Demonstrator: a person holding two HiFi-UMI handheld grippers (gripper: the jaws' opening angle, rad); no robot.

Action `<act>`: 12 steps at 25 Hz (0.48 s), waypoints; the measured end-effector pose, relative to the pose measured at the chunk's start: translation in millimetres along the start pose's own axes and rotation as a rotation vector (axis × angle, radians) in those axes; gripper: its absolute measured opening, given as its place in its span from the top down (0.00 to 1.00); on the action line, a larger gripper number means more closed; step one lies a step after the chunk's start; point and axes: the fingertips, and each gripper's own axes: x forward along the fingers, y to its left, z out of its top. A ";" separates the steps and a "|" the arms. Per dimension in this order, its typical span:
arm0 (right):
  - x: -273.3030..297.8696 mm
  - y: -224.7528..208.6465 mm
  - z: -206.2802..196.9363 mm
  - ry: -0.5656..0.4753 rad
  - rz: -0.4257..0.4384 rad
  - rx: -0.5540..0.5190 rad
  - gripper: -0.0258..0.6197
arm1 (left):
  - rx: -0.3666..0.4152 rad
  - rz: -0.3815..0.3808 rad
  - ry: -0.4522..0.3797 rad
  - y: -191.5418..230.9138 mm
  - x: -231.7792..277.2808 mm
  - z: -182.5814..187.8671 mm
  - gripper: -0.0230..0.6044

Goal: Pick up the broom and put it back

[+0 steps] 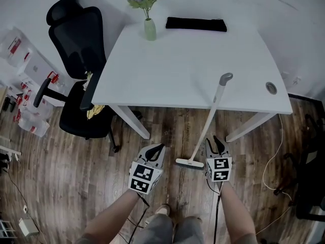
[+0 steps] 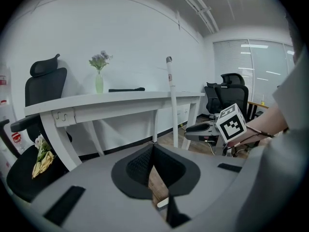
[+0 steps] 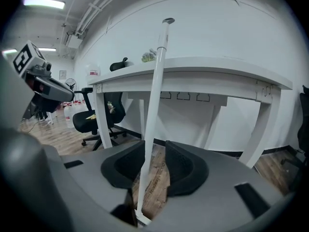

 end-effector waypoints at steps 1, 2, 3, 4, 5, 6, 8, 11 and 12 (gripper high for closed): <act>-3.4 0.5 0.6 0.004 0.001 0.006 0.76 | -0.002 -0.001 0.005 -0.9 -1.1 -0.2 0.94; -7.6 1.4 1.9 0.006 0.003 0.011 0.76 | -0.003 -0.003 0.010 -2.4 -2.5 0.0 0.94; -12.5 2.2 3.9 0.005 0.005 0.017 0.76 | -0.002 -0.006 0.016 -4.6 -4.2 1.1 0.94; -18.3 2.4 7.0 0.005 0.007 0.022 0.76 | -0.002 -0.011 0.020 -7.4 -6.0 3.2 0.94; -25.2 2.2 11.1 0.006 0.009 0.028 0.76 | -0.001 -0.017 0.024 -10.7 -8.2 6.6 0.94; -32.9 1.5 16.1 0.007 0.009 0.034 0.76 | 0.001 -0.024 0.028 -14.1 -10.8 10.8 0.94; -50.0 -0.3 29.1 0.007 0.010 0.049 0.76 | 0.004 -0.039 0.032 -20.3 -17.6 21.1 0.94; -76.6 -4.3 57.2 -0.006 0.012 0.062 0.78 | 0.010 -0.054 0.026 -25.9 -29.6 42.9 0.94; -85.6 -5.5 68.0 -0.011 0.013 0.062 0.78 | 0.013 -0.058 0.021 -27.4 -34.1 51.9 0.94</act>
